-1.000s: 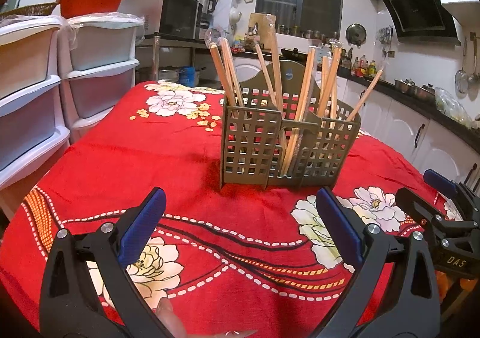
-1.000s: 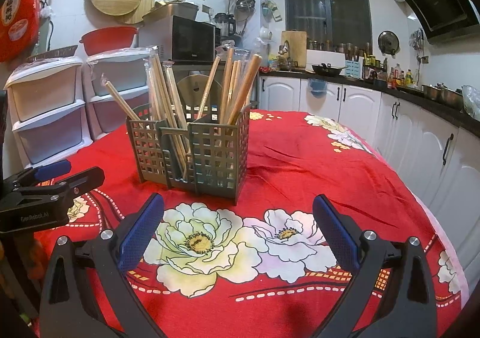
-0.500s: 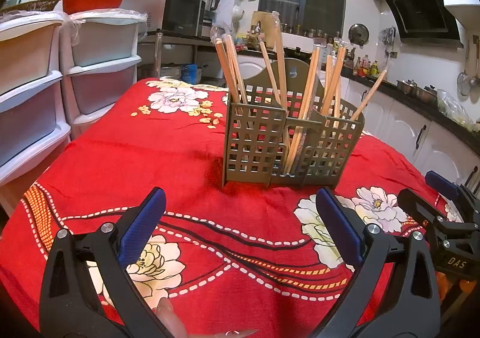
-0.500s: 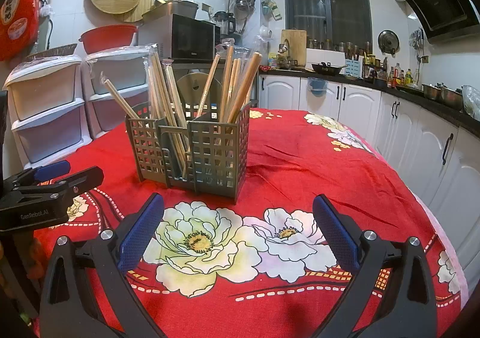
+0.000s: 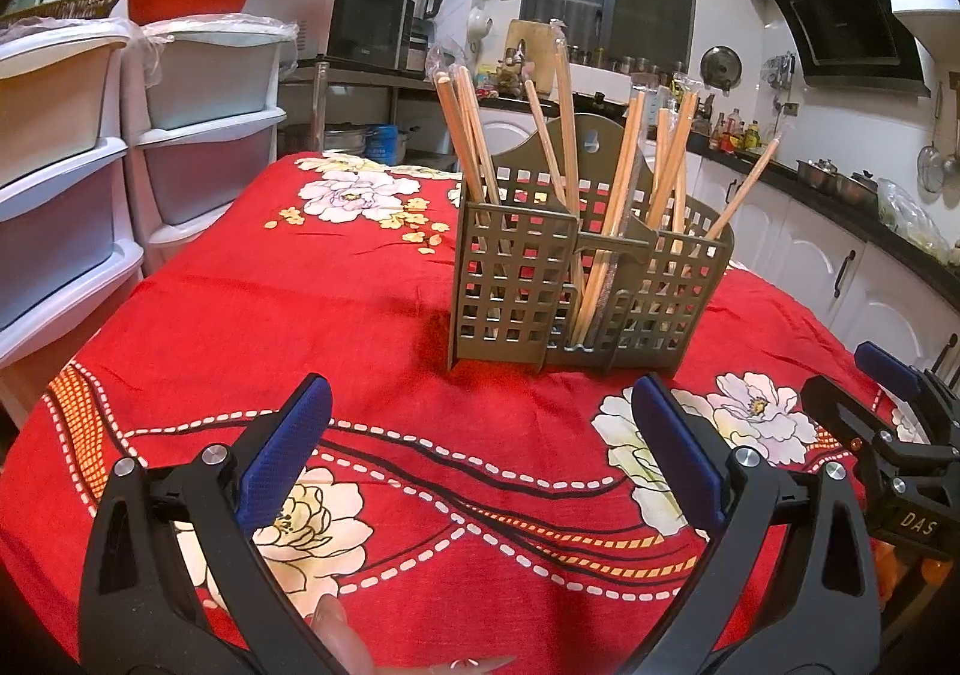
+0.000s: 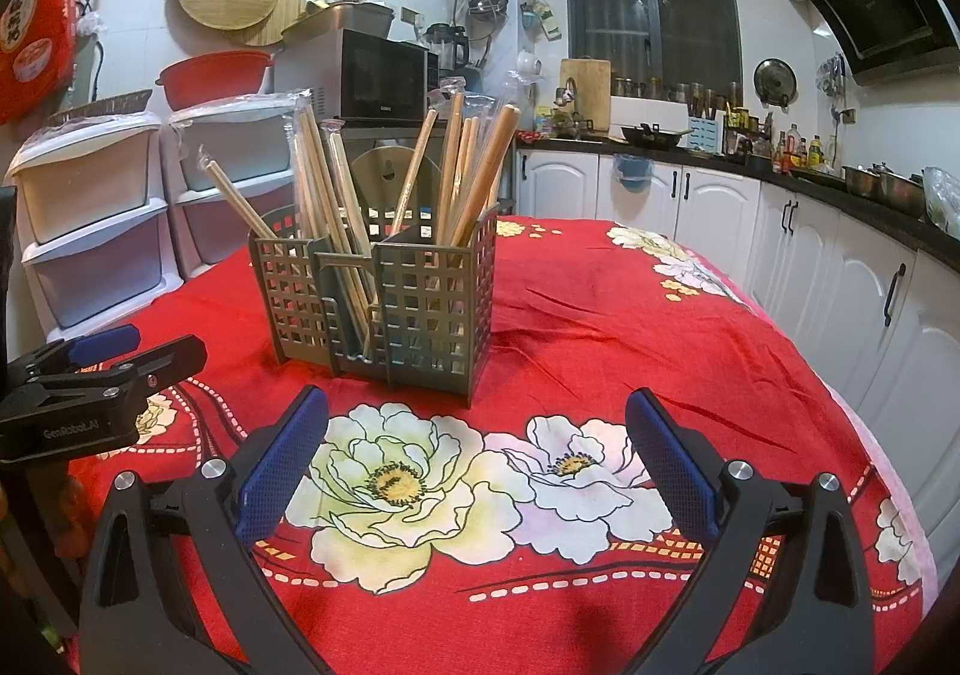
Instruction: Organize utensils
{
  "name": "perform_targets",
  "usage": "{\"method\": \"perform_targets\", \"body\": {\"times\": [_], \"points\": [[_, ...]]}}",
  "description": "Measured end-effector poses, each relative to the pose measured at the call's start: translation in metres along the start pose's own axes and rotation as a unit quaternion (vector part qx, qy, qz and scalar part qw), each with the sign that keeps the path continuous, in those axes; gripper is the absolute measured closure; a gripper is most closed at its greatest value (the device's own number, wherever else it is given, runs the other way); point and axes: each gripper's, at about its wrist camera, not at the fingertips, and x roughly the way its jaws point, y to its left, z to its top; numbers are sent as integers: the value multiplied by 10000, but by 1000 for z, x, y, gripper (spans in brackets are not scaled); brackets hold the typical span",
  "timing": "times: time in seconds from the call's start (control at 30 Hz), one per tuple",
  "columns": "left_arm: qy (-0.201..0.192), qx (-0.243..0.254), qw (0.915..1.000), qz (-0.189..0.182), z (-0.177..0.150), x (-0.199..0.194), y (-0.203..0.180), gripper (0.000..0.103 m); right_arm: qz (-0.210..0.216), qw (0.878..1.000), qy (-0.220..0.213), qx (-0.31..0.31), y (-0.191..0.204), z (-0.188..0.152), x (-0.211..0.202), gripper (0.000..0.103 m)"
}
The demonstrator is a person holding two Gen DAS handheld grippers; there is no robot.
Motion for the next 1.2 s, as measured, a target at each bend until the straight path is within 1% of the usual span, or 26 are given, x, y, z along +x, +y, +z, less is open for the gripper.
{"method": "perform_targets", "body": {"times": [0.73, 0.97, 1.07, 1.2], "points": [[-8, 34, 10000, 73, -1, -1, -2, 11, -28, 10000, -8, 67, -2, -1, -2, 7], [19, 5, 10000, 65, 0, 1, 0, 11, 1, 9998, 90, 165, -5, -1, 1, 7], [47, -41, 9998, 187, 0, 2, 2, 11, -26, 9997, 127, 199, -6, 0, 1, 7], [35, -103, 9997, 200, 0, 1, 5, 11, -40, 9995, 220, 216, -6, 0, 3, 7]]}}
